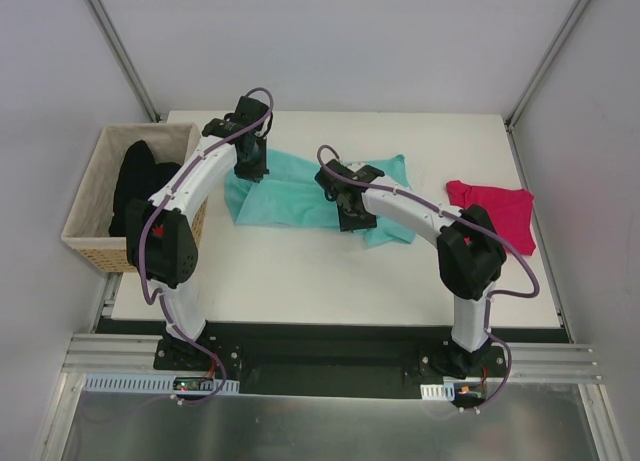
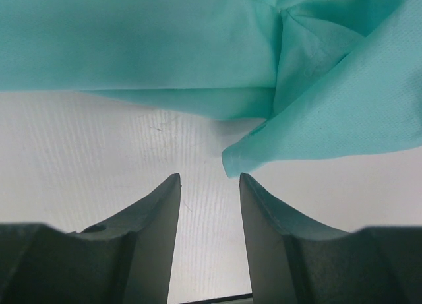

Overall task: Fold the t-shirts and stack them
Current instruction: Flatten out the tshirt

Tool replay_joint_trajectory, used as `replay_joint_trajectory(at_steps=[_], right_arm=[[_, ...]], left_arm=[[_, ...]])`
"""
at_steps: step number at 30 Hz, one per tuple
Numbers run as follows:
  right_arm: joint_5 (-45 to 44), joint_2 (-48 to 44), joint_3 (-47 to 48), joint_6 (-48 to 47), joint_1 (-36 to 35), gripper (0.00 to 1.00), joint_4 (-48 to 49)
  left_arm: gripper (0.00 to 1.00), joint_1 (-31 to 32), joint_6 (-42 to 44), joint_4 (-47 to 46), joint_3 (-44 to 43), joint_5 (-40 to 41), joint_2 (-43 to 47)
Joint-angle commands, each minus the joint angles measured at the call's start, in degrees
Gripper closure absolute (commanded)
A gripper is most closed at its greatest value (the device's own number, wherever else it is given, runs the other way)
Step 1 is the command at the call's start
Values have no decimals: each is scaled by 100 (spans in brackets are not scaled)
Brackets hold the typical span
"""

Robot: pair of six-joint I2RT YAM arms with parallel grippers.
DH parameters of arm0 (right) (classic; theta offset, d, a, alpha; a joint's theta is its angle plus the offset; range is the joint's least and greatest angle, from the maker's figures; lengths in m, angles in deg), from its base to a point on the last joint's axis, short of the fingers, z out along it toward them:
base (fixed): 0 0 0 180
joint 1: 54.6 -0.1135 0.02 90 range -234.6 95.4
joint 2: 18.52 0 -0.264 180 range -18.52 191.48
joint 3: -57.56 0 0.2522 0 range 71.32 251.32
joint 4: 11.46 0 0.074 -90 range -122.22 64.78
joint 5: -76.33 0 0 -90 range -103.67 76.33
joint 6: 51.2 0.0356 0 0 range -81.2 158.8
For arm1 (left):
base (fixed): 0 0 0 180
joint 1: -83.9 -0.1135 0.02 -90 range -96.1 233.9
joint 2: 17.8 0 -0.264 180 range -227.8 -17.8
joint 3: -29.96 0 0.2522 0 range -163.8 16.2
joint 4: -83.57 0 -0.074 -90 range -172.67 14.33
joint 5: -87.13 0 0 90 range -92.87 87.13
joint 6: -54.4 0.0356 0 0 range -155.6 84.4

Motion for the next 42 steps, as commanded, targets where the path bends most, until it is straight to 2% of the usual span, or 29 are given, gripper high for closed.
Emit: replay_joint_trajectory(at_steps=[1,36,39,42], right_arm=[[30,-24,-267,82,-5,56,-92],[-268,266,-276,-560,707,57,-162],[-277,248,-276,-577,742,62,-188],[-286,231,-259,-568,768,77,-223]], left_arm=[[100,37,2,-14,-2,57,319],[100,20,-183,-155,324,172,496],[100,20,-174,-164,262,145,451],[100,20,-174,-155,183,128,390]])
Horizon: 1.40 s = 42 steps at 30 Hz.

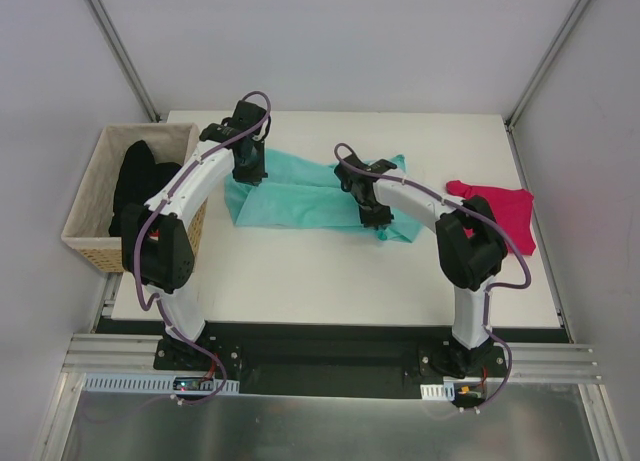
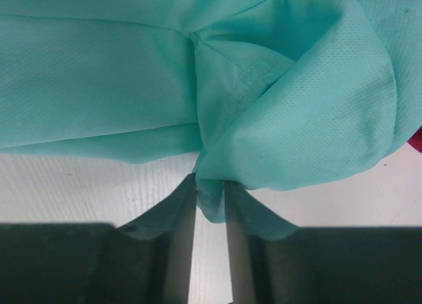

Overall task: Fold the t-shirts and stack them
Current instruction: Flatten out the tshirt

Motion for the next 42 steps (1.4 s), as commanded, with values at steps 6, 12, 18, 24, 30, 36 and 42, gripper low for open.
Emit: replay_joint_trajectory(at_steps=[6,12,18,24,30,36,42], right_arm=[[-192,14,80,-31,80,99,-285],[-403,-47,335,-74,97,99,-469],[-930,-301,1194,-372,124,99,-724],[-1624,-618,2188,-812,351,99,-838],[-2038,-1040,2822,-1331,983,99,-672],[-2319,-1470,2954,-1955,1573,99,110],[-2267,-1848,2936,-2551,1908,99,1383]], left_arm=[[100,22,-61,-13,-331,60,64],[100,22,-25,-4,-551,16,-50],[100,22,53,-4,-753,7,2],[100,-31,185,40,-1087,226,221],[100,-92,203,128,-1579,867,468],[100,-136,273,75,-2229,1579,722],[100,-136,518,-336,-2792,2054,960]])
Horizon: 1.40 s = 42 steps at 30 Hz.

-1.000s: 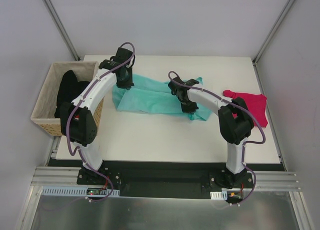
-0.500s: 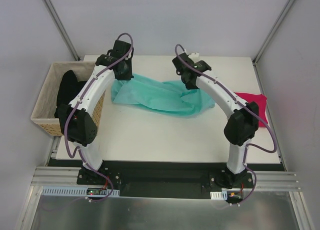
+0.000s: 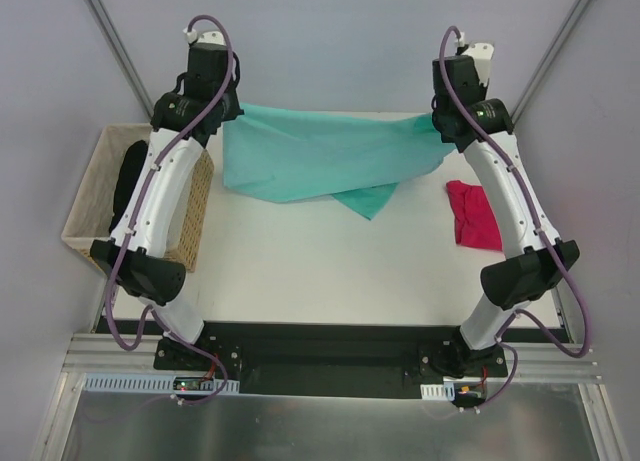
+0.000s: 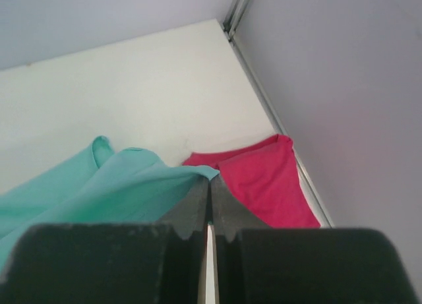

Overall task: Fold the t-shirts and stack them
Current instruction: Flatten out the tshirt

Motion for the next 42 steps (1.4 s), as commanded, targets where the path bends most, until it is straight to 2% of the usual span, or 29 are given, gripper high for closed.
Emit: replay_joint_trajectory(at_steps=[1,6,14,22,27,35,42], right_arm=[[-225,-413,274,-811,146,99,1336],[-226,-219,1144,-1347,252,99,1742],[284,-588,1224,-2375,269,99,3192],[872,-1080,926,-2973,261,99,4439],[1145,-879,1214,-3500,304,99,5081],[1611,-343,1769,-3027,822,99,5109],[1726,149,1936,-2728,999,99,4933]], left_arm=[[100,-47,351,-515,-386,697,555],[100,-56,728,-1025,-631,909,723],[100,-56,1308,-1711,-834,689,934],[100,-64,1880,-2273,-966,356,900],[100,-169,2144,-2440,-1431,338,636],[100,-565,2092,-2599,-1836,258,249],[100,-732,2065,-2695,-2056,214,-339]])
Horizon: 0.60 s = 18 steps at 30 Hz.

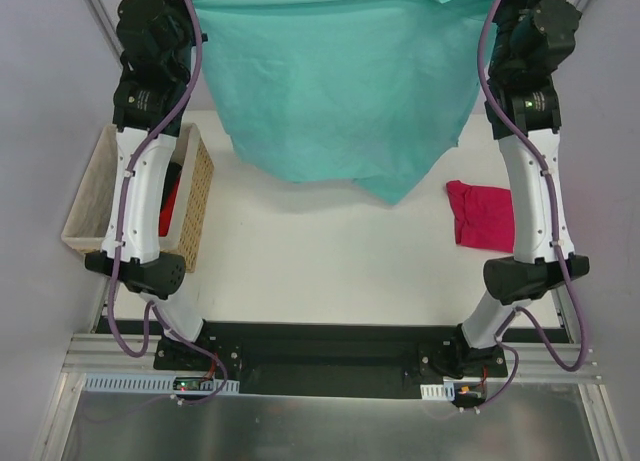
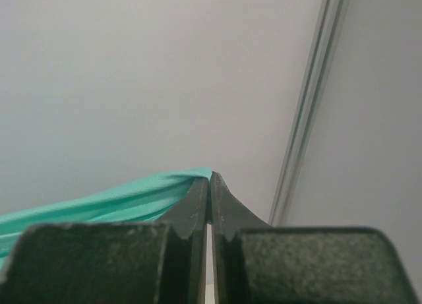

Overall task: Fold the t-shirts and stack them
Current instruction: Flatten out the tshirt

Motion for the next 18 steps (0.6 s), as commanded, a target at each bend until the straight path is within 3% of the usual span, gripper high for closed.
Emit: replay_joint_trajectory(at_steps=[1,3,10,18], right_arm=[[-250,259,321,146,278,99,276],[-364,434,461,103,304,99,249],[-268,427,611,23,550,99,284],[-189,233,261,129,428,99,109]], left_arm=[[100,-291,168,-282,-253,297,-384],[100,-361,291,-317,-358,629,-576],[100,-537,-173,-213,-1017,202,-745],[100,-528,-614,7,-464,-168,-569]])
